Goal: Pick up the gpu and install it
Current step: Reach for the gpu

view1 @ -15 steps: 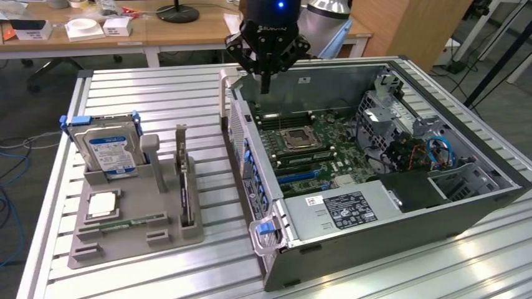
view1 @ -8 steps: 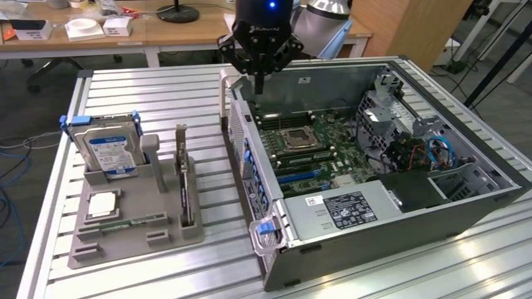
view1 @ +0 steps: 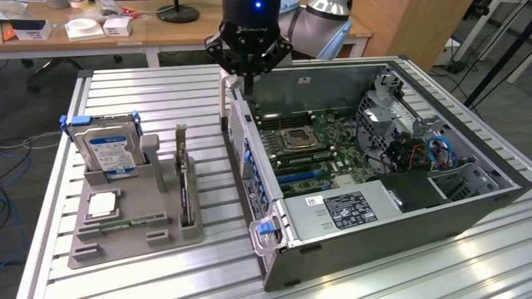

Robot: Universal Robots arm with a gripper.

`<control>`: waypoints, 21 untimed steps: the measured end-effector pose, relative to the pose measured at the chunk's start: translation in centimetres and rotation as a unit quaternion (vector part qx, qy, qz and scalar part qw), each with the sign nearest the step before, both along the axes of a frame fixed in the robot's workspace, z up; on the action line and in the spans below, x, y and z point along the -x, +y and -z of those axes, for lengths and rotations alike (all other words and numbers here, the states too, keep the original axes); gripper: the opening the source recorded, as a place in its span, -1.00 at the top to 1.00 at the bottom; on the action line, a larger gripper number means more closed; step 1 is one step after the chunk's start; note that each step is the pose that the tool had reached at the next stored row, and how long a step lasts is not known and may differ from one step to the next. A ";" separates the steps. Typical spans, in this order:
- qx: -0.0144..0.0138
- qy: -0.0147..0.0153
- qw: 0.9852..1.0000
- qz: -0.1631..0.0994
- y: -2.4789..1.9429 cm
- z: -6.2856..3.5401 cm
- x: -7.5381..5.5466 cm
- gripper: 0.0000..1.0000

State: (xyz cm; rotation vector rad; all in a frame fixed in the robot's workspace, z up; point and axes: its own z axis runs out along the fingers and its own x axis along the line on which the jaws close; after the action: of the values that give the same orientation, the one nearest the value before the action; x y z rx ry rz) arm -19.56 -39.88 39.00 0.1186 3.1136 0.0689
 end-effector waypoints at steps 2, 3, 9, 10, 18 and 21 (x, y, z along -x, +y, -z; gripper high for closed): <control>0.000 0.000 1.000 0.000 0.00 0.00 0.4 0.79; 0.000 0.000 1.000 0.000 0.00 0.01 0.6 0.79; 0.000 0.000 1.000 0.000 0.00 0.01 1.5 0.79; 0.000 0.000 1.000 0.000 0.00 0.02 1.6 0.79; 0.000 0.000 1.000 0.000 0.00 0.02 2.2 0.79; 0.000 0.000 1.000 0.000 0.00 0.02 2.5 0.79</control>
State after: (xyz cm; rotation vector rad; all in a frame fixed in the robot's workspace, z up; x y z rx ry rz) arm -22.02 -39.89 38.98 0.1183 3.1136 0.0689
